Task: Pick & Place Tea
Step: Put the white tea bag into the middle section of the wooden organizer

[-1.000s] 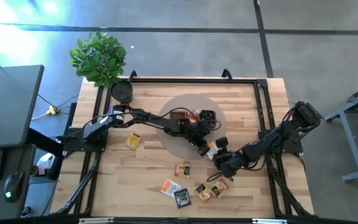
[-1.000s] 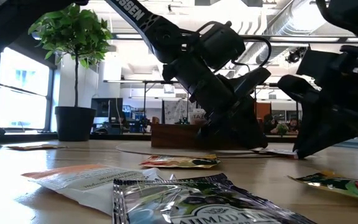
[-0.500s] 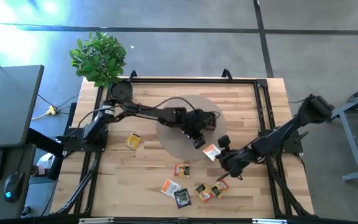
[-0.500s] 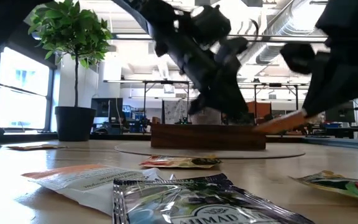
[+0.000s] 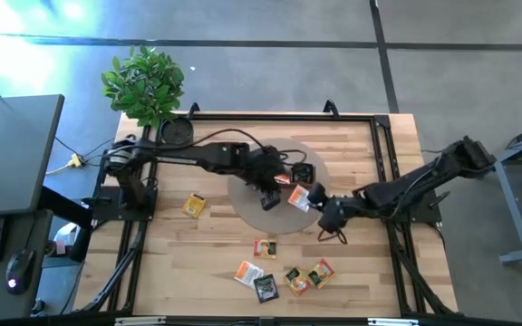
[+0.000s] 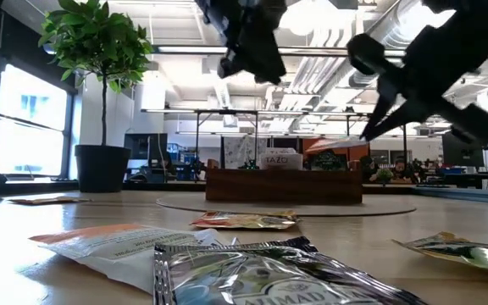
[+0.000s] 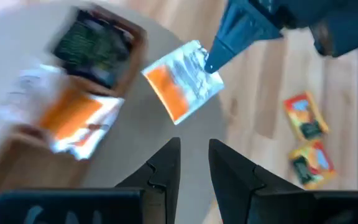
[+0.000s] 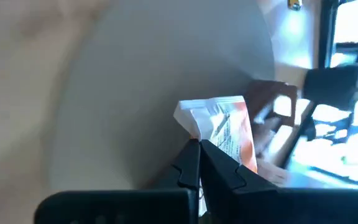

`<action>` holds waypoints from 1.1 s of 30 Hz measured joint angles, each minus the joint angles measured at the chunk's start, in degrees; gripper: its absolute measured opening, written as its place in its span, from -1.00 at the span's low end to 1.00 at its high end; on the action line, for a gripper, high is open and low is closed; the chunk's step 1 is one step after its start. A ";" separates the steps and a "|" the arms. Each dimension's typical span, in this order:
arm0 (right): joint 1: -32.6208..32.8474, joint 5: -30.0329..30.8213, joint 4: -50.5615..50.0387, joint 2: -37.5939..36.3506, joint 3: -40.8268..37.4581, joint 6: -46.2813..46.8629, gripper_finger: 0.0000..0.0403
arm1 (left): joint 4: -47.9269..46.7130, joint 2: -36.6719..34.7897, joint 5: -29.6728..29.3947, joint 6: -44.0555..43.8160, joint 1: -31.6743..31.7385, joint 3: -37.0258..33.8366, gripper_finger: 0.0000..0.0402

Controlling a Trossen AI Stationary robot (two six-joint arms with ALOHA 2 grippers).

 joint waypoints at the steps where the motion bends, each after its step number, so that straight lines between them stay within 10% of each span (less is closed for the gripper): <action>1: -1.17 0.72 0.31 0.00 0.00 -4.40 -0.99 | -0.95 -0.72 -1.38 0.00 0.00 0.09 -0.59; 17: -20.63 -2.94 12.80 0.00 0.07 -50.55 -1.00 | -11.72 -7.83 -8.23 0.02 0.04 0.01 -0.59; 33: -21.73 -2.35 24.33 12.94 0.04 -53.96 -0.93 | -10.65 -7.81 -8.49 1.49 0.04 0.03 -0.59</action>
